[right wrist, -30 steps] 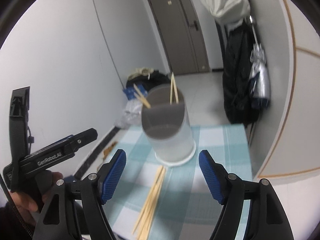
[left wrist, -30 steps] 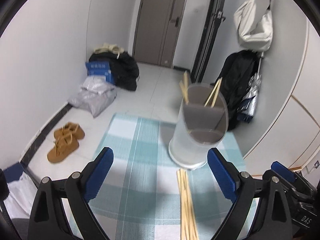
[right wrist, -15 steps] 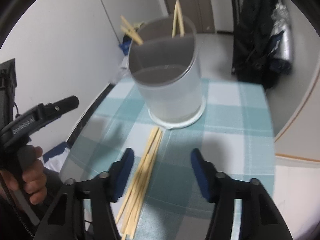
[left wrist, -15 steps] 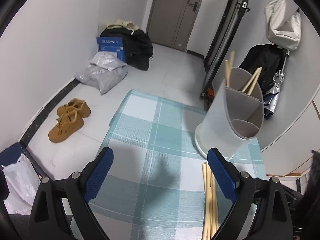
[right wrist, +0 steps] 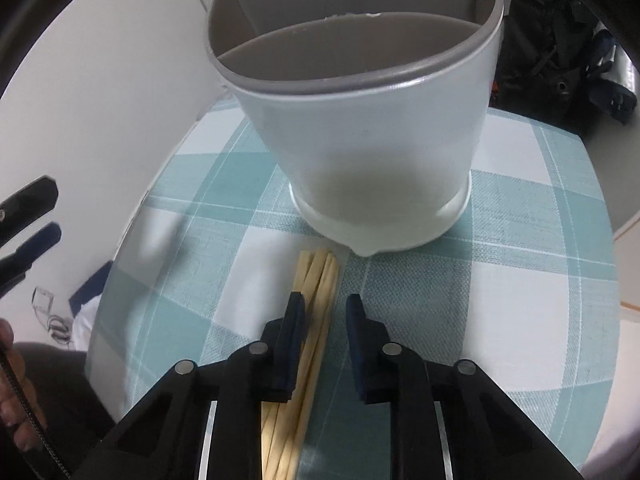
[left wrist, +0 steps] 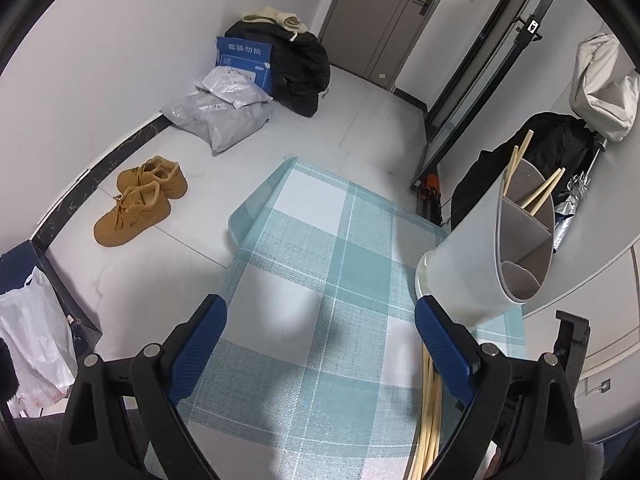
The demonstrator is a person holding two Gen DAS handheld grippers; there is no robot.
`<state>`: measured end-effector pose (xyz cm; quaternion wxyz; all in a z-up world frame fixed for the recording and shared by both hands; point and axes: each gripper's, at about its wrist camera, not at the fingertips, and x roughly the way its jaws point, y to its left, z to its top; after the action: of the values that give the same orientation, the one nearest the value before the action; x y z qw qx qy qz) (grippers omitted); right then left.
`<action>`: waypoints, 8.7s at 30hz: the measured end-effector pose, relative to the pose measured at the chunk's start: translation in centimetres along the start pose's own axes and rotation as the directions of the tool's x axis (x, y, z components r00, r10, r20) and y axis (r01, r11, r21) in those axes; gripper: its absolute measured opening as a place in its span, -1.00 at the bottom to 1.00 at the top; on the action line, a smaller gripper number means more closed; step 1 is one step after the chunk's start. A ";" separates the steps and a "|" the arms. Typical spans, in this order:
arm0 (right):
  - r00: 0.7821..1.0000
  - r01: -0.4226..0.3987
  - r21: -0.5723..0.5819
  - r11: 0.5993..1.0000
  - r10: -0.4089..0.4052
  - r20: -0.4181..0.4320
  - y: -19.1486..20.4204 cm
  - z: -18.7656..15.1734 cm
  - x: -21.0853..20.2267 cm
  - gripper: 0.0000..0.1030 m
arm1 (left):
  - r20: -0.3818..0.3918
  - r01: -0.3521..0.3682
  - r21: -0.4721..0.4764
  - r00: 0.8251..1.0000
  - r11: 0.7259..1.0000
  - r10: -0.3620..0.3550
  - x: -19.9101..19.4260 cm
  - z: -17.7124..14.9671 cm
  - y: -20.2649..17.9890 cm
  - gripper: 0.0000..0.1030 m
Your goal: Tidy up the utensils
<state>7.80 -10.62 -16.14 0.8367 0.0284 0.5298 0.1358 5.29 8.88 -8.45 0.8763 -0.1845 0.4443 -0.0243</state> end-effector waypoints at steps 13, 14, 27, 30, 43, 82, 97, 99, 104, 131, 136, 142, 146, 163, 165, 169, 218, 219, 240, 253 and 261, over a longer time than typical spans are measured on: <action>0.995 -0.091 0.118 0.989 0.085 0.049 -2.5 -0.5 -2.3 -0.94 | -0.033 0.010 0.011 0.999 1.000 -0.009 0.4 -0.1 -0.1 0.79; 0.994 -0.096 0.121 0.988 0.089 0.058 -2.7 -0.5 -2.8 -0.94 | -0.036 0.009 0.016 0.999 1.000 -0.008 0.4 -0.1 -0.2 0.79; 0.949 -0.280 0.294 0.914 0.218 0.228 -7.3 -0.3 -7.5 -0.94 | -0.193 0.078 0.203 0.980 0.976 -0.038 3.1 -3.4 -4.4 0.79; 0.935 -0.310 0.336 0.889 0.219 0.280 -9.1 -0.7 -8.5 -0.94 | -0.240 0.104 0.245 0.970 0.964 -0.044 3.8 -4.3 -5.7 0.79; 0.898 -0.327 0.436 0.838 0.133 0.419 -13.5 -3.0 -10.7 -0.94 | -0.246 -0.002 0.383 0.964 0.924 0.104 7.0 -5.1 -9.0 0.44; 0.873 -0.326 0.407 0.853 0.106 0.476 -13.9 -3.2 -12.6 -0.93 | -0.328 0.127 0.207 0.943 0.970 -0.053 8.0 -2.1 -8.4 -0.88; 0.882 -0.305 0.383 0.872 0.108 0.459 -12.7 -3.1 -12.0 -0.93 | -0.371 0.082 0.248 0.928 0.965 0.017 9.0 -2.4 -7.3 -0.42; 0.883 -0.305 0.380 0.873 0.110 0.457 -12.6 -3.1 -11.9 -0.93 | -0.353 0.047 0.277 0.934 0.960 0.057 8.8 -2.3 -6.7 -0.30; 0.883 -0.302 0.375 0.877 0.109 0.457 -12.5 -3.0 -11.9 -0.93 | -0.326 -0.004 0.318 0.939 0.948 0.113 9.1 -2.4 -6.2 -0.30; 0.852 -0.326 0.298 0.897 0.142 0.505 -11.4 -2.6 -13.1 -0.93 | -0.203 -0.095 0.375 0.962 0.922 0.182 7.8 -2.0 -7.5 -0.95; 0.818 -0.305 0.199 0.931 0.149 0.556 -9.4 -2.7 -14.5 -0.93 | -0.097 -0.007 0.338 0.994 0.941 0.043 3.6 -1.2 -7.9 -0.95; 0.761 -0.278 0.078 0.957 0.170 0.626 -6.5 -3.5 -16.4 -0.93 | 0.040 0.085 0.334 0.994 0.939 -0.104 -2.6 -1.6 -8.5 -0.95; 0.745 -0.256 0.036 0.966 0.173 0.644 -4.9 -3.7 -17.1 -0.93 | 0.079 0.132 0.331 0.983 0.934 -0.166 -4.4 -1.6 -8.7 -0.96; 0.695 -0.200 0.008 0.980 0.136 0.706 -3.5 -2.2 -19.6 -0.94 | 0.068 0.150 0.378 0.980 0.913 -0.189 -6.9 -0.3 -9.8 -0.97; 0.695 -0.202 0.021 0.979 0.128 0.707 -4.0 -1.6 -19.6 -0.94 | 0.065 0.157 0.376 0.979 0.913 -0.195 -7.1 0.2 -9.9 -0.97; 0.690 -0.215 0.048 0.975 0.117 0.715 -5.0 -0.4 -20.0 -0.93 | 0.077 0.177 0.379 0.972 0.908 -0.221 -8.0 1.6 -10.5 -0.97; 0.482 -0.174 0.124 0.977 -0.026 0.876 -7.2 15.3 -15.3 -0.93 | 0.245 0.263 0.444 0.884 0.857 -0.398 -3.1 14.2 -16.2 -0.96; 0.480 -0.178 0.144 0.973 -0.042 0.876 -7.2 15.2 -15.2 -0.94 | 0.241 0.266 0.442 0.885 0.857 -0.399 -3.0 14.2 -16.1 -0.96; 0.517 -0.160 0.190 0.969 -0.081 0.852 -5.0 14.3 -13.8 -0.93 | 0.195 0.294 0.405 0.897 0.866 -0.396 -2.8 13.3 -14.3 -0.96; 0.681 -0.130 0.006 0.991 0.085 0.728 -3.0 10.1 -13.6 -0.87 | 0.061 0.286 0.421 0.938 0.860 -0.342 -1.8 10.7 -13.6 -0.95; 0.725 -0.139 0.008 0.990 0.097 0.682 -3.3 6.1 -16.3 -0.42 | 0.109 0.207 0.336 0.960 0.919 -0.257 -4.3 8.9 -11.8 -0.09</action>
<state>7.36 -17.42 0.16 0.9607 0.1342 0.1886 0.1534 11.14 1.50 3.69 0.9166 -0.0921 0.3416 -0.1862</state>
